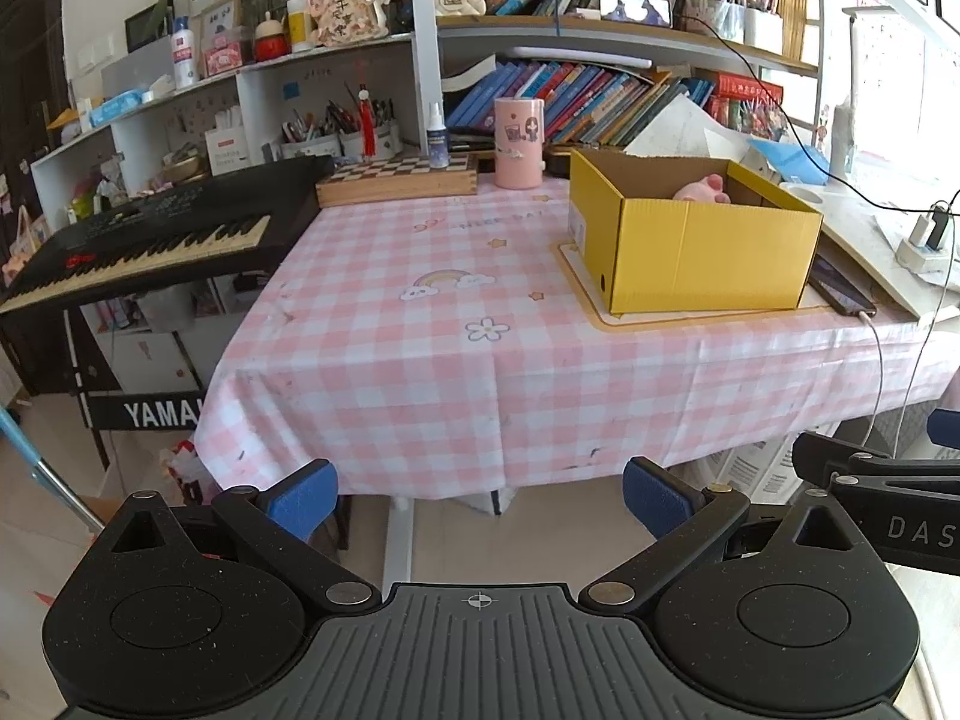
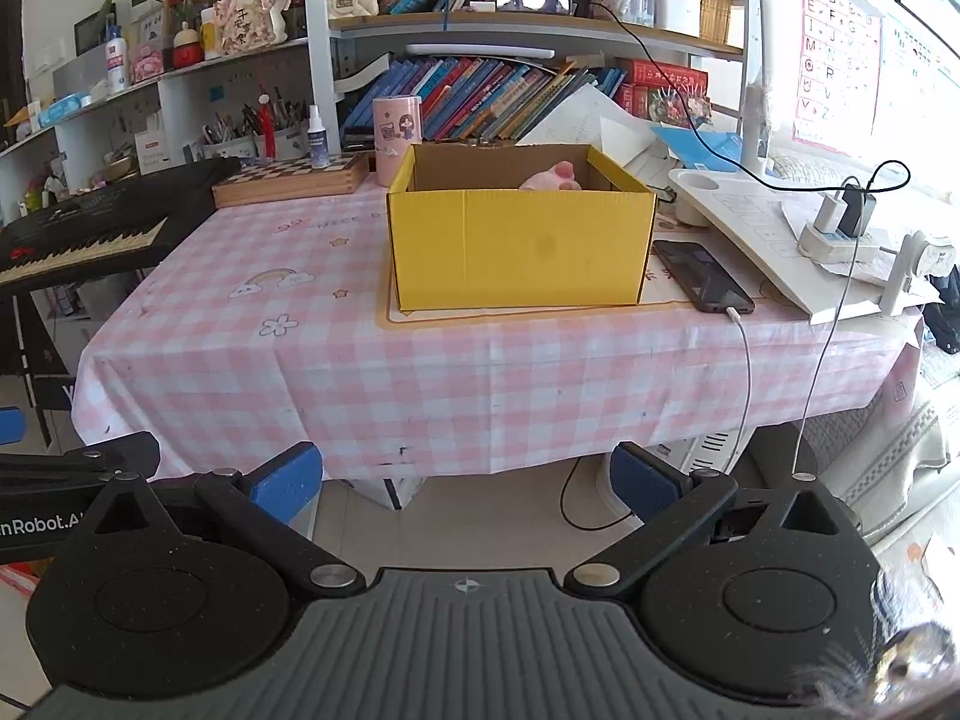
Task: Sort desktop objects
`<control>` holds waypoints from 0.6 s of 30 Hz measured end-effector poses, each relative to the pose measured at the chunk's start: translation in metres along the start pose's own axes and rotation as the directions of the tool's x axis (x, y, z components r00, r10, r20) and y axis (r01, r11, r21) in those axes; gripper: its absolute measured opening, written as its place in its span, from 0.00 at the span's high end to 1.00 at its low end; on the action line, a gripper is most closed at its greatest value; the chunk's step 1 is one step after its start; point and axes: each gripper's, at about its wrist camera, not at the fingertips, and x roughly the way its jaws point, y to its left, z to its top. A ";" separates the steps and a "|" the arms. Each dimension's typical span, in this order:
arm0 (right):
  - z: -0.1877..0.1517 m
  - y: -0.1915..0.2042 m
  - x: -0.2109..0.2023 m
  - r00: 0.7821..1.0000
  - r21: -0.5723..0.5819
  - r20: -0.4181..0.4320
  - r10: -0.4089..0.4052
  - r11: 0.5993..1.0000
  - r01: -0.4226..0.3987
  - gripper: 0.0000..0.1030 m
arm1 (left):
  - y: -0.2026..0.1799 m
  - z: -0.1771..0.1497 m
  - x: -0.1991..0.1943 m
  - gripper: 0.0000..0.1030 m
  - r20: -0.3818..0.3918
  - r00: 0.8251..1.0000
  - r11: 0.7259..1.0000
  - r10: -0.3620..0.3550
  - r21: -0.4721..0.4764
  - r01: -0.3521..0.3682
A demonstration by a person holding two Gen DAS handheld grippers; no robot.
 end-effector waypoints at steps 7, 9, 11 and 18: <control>-0.001 0.000 0.000 1.000 0.001 -0.004 0.001 1.000 -0.001 0.00 | -0.002 0.000 0.001 0.01 -0.007 1.000 1.000 0.012 0.014 -0.012; -0.001 0.000 0.000 1.000 0.000 -0.005 0.001 1.000 -0.001 0.00 | -0.002 0.000 0.001 0.01 -0.011 1.000 1.000 0.013 0.014 -0.013; -0.001 0.000 0.000 1.000 -0.001 -0.005 0.001 1.000 -0.001 0.00 | -0.002 -0.001 0.001 0.01 -0.013 1.000 1.000 0.014 0.014 -0.014; -0.003 0.001 0.001 1.000 -0.003 -0.008 0.001 1.000 -0.001 0.00 | -0.002 0.000 0.002 0.01 -0.020 1.000 1.000 0.015 0.010 -0.014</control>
